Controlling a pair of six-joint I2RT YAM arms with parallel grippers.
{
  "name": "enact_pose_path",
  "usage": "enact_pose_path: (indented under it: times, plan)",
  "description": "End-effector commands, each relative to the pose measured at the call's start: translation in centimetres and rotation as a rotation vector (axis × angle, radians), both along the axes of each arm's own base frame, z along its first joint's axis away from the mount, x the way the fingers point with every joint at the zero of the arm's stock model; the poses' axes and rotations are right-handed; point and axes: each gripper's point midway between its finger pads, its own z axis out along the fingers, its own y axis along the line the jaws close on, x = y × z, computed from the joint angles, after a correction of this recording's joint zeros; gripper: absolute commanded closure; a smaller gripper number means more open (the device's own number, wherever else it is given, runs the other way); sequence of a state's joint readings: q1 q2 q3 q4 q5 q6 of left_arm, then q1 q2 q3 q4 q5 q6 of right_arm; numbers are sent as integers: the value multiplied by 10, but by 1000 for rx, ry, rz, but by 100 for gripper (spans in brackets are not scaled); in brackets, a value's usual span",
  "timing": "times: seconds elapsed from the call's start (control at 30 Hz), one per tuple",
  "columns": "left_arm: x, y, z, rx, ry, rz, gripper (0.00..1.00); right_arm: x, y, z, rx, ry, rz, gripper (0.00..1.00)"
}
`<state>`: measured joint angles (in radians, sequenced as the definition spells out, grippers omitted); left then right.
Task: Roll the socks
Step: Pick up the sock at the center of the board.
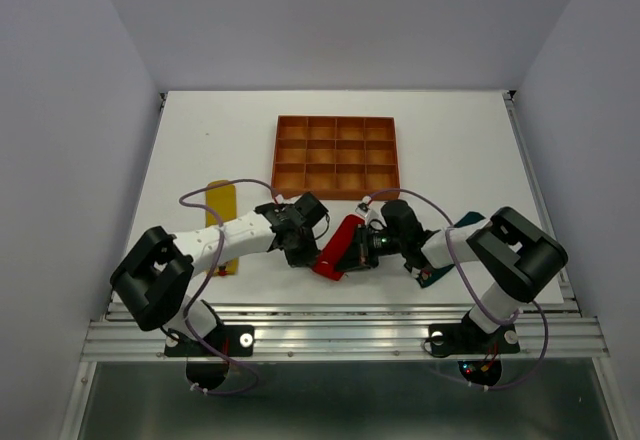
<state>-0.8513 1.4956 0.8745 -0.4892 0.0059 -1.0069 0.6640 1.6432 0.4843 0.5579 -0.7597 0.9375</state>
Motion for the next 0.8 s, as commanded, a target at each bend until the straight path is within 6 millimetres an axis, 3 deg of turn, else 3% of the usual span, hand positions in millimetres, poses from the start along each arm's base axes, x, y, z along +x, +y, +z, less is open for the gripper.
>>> enact_pose_path:
  times: [0.0,0.13,0.57,0.67,0.7,0.77]
  plan:
    - [-22,40,4,125,45,46,100,-7,3,3,-19,-16,45,99]
    - [-20,38,5,130,52,50,100,-7,5,-2,-34,0,25,99]
    - [-12,28,-15,214,128,19,100,7,-12,-50,-255,41,-78,99]
    - [-9,27,-11,209,115,28,86,11,-19,-62,-325,40,-96,99]
    - [-8,28,-10,208,111,40,75,9,-24,-69,-359,47,-97,99]
    - [-4,29,-5,200,89,52,68,12,-29,-76,-406,46,-110,99]
